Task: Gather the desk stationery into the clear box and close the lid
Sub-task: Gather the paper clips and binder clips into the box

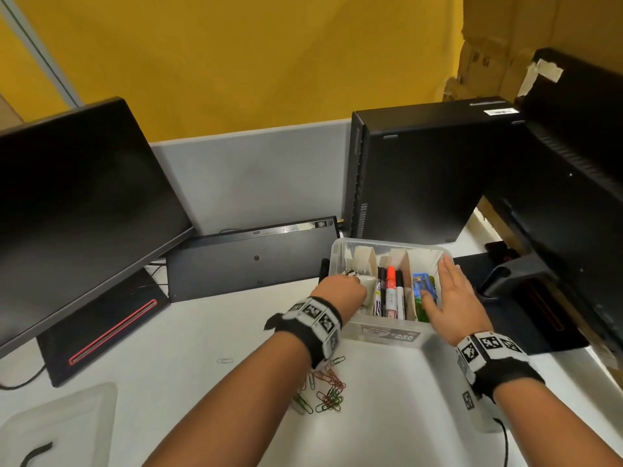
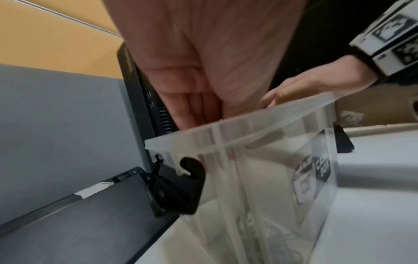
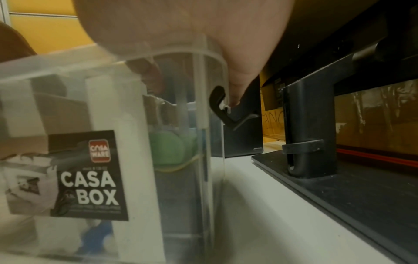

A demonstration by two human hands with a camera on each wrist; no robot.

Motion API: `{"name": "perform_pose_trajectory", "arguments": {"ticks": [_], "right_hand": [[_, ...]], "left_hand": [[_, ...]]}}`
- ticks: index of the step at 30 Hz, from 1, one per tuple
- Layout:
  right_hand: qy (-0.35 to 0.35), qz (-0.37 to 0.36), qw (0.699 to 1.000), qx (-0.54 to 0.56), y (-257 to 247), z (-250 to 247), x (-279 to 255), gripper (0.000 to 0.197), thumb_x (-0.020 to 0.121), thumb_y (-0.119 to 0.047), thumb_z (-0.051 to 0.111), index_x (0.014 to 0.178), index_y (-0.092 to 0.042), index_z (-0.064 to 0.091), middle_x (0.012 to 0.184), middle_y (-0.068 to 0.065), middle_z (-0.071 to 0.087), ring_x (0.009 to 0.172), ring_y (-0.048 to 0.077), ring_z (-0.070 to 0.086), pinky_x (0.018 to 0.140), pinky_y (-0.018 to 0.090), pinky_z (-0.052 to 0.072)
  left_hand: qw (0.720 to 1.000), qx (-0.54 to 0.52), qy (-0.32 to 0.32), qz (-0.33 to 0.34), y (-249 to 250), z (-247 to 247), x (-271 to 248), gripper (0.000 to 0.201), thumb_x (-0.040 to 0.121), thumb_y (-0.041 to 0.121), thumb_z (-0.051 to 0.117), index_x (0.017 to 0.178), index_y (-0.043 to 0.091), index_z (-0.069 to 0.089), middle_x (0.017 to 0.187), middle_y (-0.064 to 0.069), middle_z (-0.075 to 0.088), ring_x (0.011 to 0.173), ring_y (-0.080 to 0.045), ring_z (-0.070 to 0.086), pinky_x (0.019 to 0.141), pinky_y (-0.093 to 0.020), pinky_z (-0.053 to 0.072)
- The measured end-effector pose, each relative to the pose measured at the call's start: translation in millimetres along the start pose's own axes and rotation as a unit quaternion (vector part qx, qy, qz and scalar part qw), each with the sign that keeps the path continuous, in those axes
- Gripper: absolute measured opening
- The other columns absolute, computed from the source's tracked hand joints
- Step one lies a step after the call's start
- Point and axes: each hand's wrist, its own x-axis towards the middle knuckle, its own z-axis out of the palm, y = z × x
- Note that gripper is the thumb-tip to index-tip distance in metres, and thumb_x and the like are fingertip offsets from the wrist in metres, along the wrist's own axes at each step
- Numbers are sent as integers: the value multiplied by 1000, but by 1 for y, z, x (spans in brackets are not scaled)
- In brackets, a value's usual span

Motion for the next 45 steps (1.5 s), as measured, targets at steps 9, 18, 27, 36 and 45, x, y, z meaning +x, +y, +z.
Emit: {"name": "perform_pose_trajectory", "arguments": {"ticks": [9, 18, 27, 36, 45], "right_hand": [[-5, -1, 1000, -31, 2, 0, -1, 66, 95, -41, 43, 150, -18, 16, 160, -3, -4, 147, 23, 5, 115, 43, 24], [121, -314, 941, -37, -78, 25, -66, 29, 91, -26, 43, 113, -15, 59, 114, 1, 57, 106, 17, 46, 97, 30, 36], [-239, -125, 961, -53, -90, 117, -91, 103, 56, -64, 77, 136, -19, 30, 128, -1, 29, 117, 19, 41, 95, 35, 46], [-200, -108, 972, 56, -94, 138, -93, 40, 83, -33, 68, 117, -23, 50, 106, -5, 38, 92, 11, 49, 85, 23, 45], [-119, -175, 974, -76, -101, 153, -103, 28, 93, -11, 50, 119, -20, 55, 108, 1, 50, 98, 19, 51, 74, 28, 50]], "left_hand": [[954, -270, 123, -32, -15, -4, -29, 37, 95, 8, 44, 127, 21, 57, 127, -3, 61, 114, -20, 57, 101, -34, 45], [896, -361, 157, -205, -70, 122, -153, 30, 88, 35, 61, 118, 33, 59, 117, 12, 58, 109, -9, 53, 94, -28, 47], [929, -307, 56, -200, -55, 178, -153, 64, 82, 32, 67, 140, 29, 40, 136, 10, 40, 123, -12, 37, 102, -25, 38], [916, -318, 132, -208, -61, 192, -144, 30, 92, 26, 56, 121, 22, 61, 113, 3, 57, 106, -15, 52, 90, -25, 45], [972, -159, 55, -165, -65, 186, -141, 6, 71, 21, 73, 74, 22, 69, 70, 5, 59, 59, -14, 59, 44, -24, 42]]}}
